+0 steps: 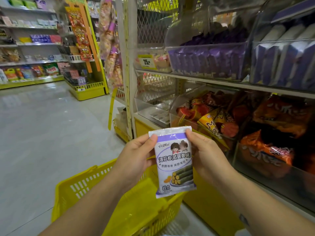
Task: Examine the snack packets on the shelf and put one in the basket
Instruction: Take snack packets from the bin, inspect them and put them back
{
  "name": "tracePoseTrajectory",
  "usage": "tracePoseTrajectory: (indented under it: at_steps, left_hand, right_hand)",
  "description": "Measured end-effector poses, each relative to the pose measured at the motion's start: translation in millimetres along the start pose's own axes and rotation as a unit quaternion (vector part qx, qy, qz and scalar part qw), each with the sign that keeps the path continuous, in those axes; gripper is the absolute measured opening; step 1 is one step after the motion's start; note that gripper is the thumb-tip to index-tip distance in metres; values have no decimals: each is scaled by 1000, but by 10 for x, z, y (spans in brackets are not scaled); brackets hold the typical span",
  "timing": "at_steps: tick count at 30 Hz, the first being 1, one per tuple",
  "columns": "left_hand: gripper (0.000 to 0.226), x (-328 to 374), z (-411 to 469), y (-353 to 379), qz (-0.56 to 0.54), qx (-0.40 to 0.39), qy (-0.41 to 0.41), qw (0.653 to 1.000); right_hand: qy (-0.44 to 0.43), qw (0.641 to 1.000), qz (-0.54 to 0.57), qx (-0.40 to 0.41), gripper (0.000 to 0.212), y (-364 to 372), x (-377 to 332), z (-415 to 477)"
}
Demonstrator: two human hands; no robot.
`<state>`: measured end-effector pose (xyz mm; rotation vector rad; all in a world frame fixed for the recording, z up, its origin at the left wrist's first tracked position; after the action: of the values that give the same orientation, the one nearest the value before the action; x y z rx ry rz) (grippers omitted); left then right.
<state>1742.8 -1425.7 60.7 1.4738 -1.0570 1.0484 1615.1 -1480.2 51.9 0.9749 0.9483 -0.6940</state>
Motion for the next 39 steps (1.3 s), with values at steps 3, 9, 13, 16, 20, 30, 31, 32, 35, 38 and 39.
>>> tracePoseTrajectory:
  at_steps: [3,9,13,16,20,30,31,32,35,38,39]
  left_hand:
    - [28,19,-4,-68,-3,26,0,1000]
    - [25,69,6,-271,-99,55,-25,993]
    - [29,-82,47,-310,-124,46,-96,987]
    - [37,-207,42,-217,-112,-11,-162,980]
    - [41,-272,-17,-58,-58,-88,-188,977]
    - [29,-144,-39,96,53,-3,-58,997]
    - [34,-195,-34,148,35,-25,-72,996]
    - [42,-244,-22,187,18,-44,-84,995]
    - [57,-287,-4,243,-43,-80,-101,991]
    - [53,-277,-4,229,-91,-92,-116,985]
    - [52,-282,0,226,-99,-98,-121,983]
  right_hand:
    - [13,996,-71,-55,37,9,-14,13]
    - [211,939,-80,-261,36,196,282,-339]
    - [224,946,-48,-230,34,180,313,-337]
    - [206,960,-6,-190,28,167,269,-273]
    - [179,973,18,-143,29,105,202,-182]
    - [7,980,-132,-147,37,161,30,-87]
    - [14,977,-133,-167,40,217,64,-123]
    - [26,974,-135,-179,43,250,101,-151]
    - [44,971,-135,-192,34,275,158,-179]
    - [49,972,-125,-194,32,267,142,-178]
    - [51,972,-120,-196,32,268,136,-180]
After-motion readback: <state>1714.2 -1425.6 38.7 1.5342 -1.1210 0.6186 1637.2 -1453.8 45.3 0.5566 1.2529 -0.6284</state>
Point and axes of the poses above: each hand's wrist, its own z-axis towards the middle knuckle, its own y-axis out of the palm, x = y × z, the point moved 10 cm from there along z, towards the middle knuckle, and after that the axes turned 15 degrees about -y, right-handed, at the moved point
